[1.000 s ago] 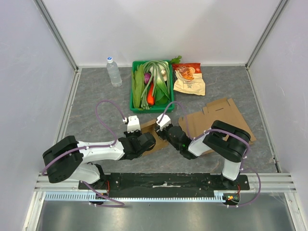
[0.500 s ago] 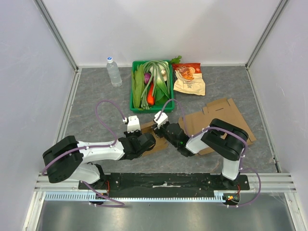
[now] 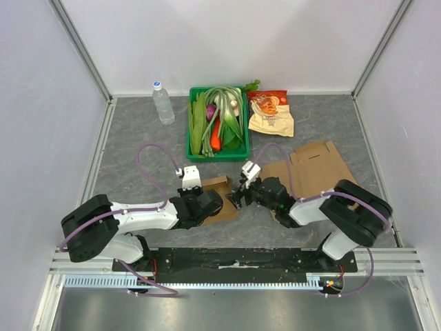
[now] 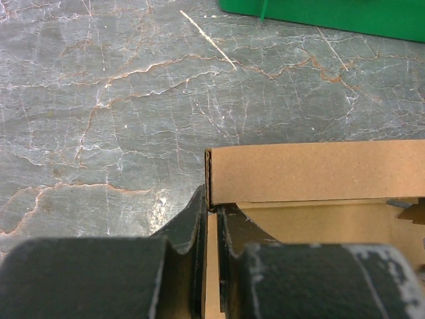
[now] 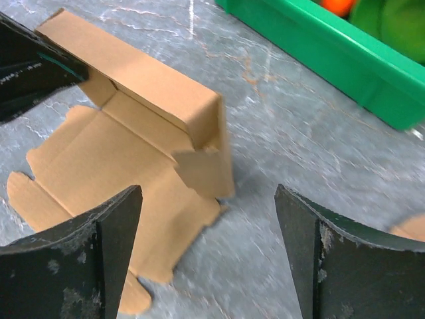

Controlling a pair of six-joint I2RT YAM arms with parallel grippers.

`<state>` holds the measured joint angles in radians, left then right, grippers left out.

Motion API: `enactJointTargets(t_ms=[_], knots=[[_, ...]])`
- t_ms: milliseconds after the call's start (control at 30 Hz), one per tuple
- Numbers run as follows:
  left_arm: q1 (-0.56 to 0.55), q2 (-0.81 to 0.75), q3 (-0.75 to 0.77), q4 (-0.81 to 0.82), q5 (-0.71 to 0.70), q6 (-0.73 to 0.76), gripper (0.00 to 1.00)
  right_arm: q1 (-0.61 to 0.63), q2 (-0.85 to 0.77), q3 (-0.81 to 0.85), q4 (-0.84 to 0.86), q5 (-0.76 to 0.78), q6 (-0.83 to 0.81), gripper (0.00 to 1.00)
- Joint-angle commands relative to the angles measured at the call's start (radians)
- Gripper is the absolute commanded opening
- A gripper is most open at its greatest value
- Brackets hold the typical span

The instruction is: Fold the paper box

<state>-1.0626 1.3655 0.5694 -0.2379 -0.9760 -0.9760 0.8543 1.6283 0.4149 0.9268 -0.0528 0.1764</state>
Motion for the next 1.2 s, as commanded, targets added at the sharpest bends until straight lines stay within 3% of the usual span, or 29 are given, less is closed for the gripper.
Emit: enactJointTargets(t_ms=[0, 100, 333, 733, 967, 1167], knots=[[-0.007, 0.0, 0.026, 0.011, -0.036, -0.03, 0.02, -0.035, -0.143, -0.08, 0.008, -0.014, 0.064, 0.88], [-0.007, 0.0, 0.026, 0.011, -0.033, -0.029, 0.02, -0.043, -0.205, -0.091, -0.066, 0.059, 0.023, 0.83], [-0.007, 0.001, 0.026, 0.009, -0.035, -0.029, 0.02, -0.049, -0.104, 0.001, -0.134, 0.084, -0.096, 0.53], [-0.007, 0.001, 0.027, 0.011, -0.033, -0.026, 0.02, -0.051, 0.005, 0.096, -0.082, -0.065, -0.129, 0.49], [-0.007, 0.001, 0.027, 0.011, -0.033, -0.027, 0.02, -0.049, 0.027, 0.117, -0.059, -0.065, -0.117, 0.49], [-0.007, 0.003, 0.029, 0.009, -0.033, -0.026, 0.02, -0.024, 0.059, 0.124, -0.01, 0.001, -0.107, 0.4]])
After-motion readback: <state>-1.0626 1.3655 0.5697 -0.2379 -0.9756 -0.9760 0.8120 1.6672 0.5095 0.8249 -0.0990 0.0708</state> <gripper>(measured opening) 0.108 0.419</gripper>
